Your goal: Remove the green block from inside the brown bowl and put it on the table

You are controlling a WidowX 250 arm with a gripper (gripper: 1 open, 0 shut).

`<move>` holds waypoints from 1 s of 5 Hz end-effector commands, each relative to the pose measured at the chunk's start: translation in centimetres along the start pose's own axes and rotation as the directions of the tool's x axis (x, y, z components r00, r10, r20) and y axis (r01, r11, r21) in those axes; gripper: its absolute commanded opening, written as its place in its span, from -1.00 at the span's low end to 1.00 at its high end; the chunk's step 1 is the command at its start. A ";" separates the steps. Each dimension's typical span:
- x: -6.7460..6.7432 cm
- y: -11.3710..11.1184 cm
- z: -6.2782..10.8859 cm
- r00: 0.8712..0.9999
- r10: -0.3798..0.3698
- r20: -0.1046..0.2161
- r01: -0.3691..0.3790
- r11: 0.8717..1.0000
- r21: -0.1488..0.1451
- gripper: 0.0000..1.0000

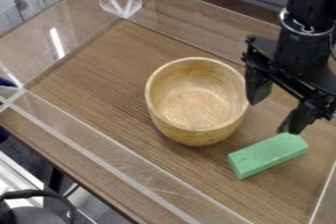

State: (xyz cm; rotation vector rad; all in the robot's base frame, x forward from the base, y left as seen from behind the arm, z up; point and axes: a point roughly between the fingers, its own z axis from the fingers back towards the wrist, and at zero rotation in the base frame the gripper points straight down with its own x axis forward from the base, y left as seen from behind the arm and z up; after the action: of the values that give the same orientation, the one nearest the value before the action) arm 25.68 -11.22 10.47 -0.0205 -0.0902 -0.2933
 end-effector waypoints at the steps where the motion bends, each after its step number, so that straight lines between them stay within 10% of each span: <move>1: 0.6 -0.1 1.0 0.999 0.023 0.044 -0.022 0.999 -0.036 1.00; 2: 0.2 -0.1 0.8 0.998 0.050 0.036 -0.047 0.997 -0.068 1.00; 5: 0.6 4.2 3.0 0.975 0.157 0.160 -0.129 0.976 -0.175 1.00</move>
State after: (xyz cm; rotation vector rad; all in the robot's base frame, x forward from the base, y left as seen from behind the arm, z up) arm 26.34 -7.09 11.51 -0.2074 -0.1638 -0.1391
